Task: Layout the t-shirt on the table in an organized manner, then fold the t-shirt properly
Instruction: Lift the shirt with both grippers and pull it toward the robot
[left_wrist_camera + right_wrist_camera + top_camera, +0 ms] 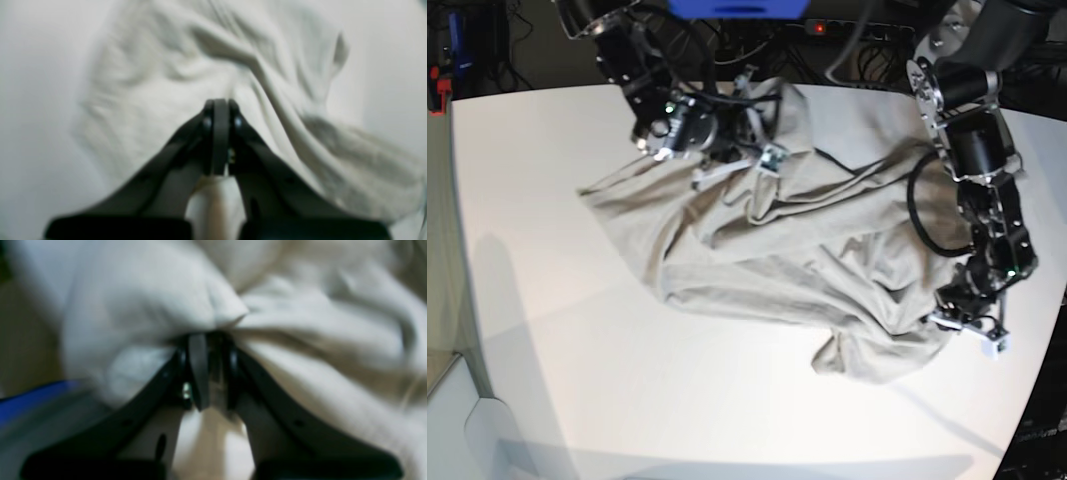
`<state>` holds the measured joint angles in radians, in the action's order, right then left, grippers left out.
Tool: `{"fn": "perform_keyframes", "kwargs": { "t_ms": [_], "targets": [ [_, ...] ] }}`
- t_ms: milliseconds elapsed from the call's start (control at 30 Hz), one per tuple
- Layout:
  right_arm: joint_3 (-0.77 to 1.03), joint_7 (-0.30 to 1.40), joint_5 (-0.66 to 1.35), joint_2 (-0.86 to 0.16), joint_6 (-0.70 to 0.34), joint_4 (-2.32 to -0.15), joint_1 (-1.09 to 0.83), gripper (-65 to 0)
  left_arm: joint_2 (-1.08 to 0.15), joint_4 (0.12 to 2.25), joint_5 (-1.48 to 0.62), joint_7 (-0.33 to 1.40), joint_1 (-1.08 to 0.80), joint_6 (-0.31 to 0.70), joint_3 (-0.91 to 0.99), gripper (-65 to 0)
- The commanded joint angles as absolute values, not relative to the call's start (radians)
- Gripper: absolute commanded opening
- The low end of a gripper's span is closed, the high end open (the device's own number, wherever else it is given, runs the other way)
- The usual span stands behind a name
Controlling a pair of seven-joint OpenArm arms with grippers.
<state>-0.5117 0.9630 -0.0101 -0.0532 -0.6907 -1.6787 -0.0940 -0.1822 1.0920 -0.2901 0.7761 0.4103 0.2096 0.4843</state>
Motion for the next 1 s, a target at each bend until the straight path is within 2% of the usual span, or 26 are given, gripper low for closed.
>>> {"fn": "perform_keyframes", "kwargs": {
  "t_ms": [0, 167, 333, 467, 733, 967],
  "targets": [
    [-0.522, 0.949, -0.002, -0.042, -0.698, -1.724, -0.082, -58.4, -0.196, 1.15, -0.3, 0.791, 0.423, 0.213, 0.509, -64.9],
    [-0.51, 0.96, -0.002, -0.013, -0.698, -1.824, -0.091, -58.5, -0.191, 1.356, -0.314, 0.937, 0.344, 0.214, 0.581, -64.9],
    [-0.397, 0.961, -0.002, -0.044, -0.698, -1.931, -0.084, -58.4, -0.176, 1.492, -0.529, 1.023, 0.225, 0.208, 0.582, -64.9],
    [-0.294, 0.972, -0.004, -0.085, -0.698, -1.954, -0.058, -58.4, -0.113, 1.549, -0.674, 1.059, 0.13, 0.203, 0.579, -64.9],
    [-0.082, 1.01, -0.005, -0.151, -0.698, -1.952, 0.019, -58.4, 0.002, 1.601, -0.733, 1.064, -0.03, 0.203, 0.354, -64.9],
    [-0.058, 1.01, -0.005, -0.162, -0.698, -1.952, 0.03, -58.4, 0.016, 1.673, -0.713, 1.069, -0.127, 0.199, 0.199, -64.9]
  ]
}}
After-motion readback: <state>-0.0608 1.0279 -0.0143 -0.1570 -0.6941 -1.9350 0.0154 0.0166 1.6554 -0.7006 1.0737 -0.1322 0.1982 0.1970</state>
